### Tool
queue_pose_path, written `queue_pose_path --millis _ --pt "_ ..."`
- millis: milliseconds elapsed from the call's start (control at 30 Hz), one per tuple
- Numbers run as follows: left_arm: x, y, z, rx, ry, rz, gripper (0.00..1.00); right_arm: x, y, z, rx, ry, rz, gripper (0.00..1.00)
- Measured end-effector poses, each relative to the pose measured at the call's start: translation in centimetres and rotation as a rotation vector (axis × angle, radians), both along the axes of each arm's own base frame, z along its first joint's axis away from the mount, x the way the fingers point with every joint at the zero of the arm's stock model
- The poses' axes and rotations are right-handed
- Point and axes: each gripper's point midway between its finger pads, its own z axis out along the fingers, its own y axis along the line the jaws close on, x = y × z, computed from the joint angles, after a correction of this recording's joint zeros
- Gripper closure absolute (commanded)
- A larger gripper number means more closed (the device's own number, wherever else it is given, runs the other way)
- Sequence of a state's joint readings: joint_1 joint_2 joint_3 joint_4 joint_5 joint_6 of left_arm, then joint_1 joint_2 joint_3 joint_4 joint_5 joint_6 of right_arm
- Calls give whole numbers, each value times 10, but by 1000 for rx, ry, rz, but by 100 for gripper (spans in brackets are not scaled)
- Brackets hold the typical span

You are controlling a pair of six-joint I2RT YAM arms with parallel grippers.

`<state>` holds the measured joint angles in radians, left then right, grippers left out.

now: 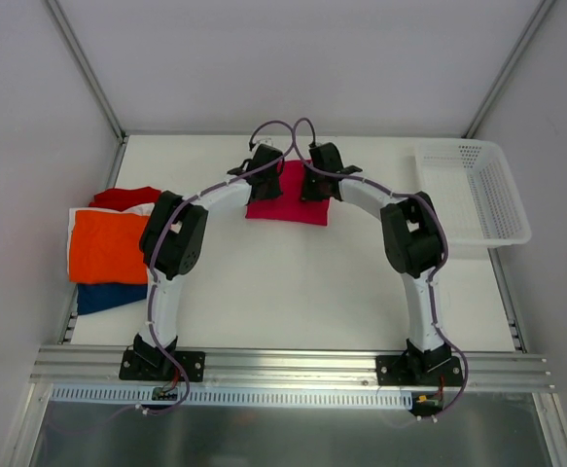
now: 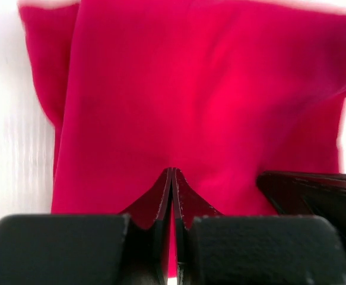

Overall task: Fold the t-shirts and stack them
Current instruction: Fold the tshirt

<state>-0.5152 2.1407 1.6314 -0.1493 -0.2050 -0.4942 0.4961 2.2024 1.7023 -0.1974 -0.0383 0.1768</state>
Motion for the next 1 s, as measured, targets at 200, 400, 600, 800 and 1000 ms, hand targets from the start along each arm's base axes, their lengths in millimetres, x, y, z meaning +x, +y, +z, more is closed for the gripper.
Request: queue_pose_path --millis 200,400,600,800,1000 --pt "-45 13 -40 -22 110 52 100 -41 -4 -26 38 94 -23 99" --pt "-107 14 -45 -9 142 79 100 -112 -6 -30 -7 137 -4 100" --pt "-171 12 -47 4 140 97 100 -177 -9 -32 -101 118 18 100" --pt "-238 13 -48 5 146 109 100 -226 -14 -31 -168 81 11 99" --pt "-288 25 -38 44 155 91 100 -262 -25 -4 -244 -10 44 99"
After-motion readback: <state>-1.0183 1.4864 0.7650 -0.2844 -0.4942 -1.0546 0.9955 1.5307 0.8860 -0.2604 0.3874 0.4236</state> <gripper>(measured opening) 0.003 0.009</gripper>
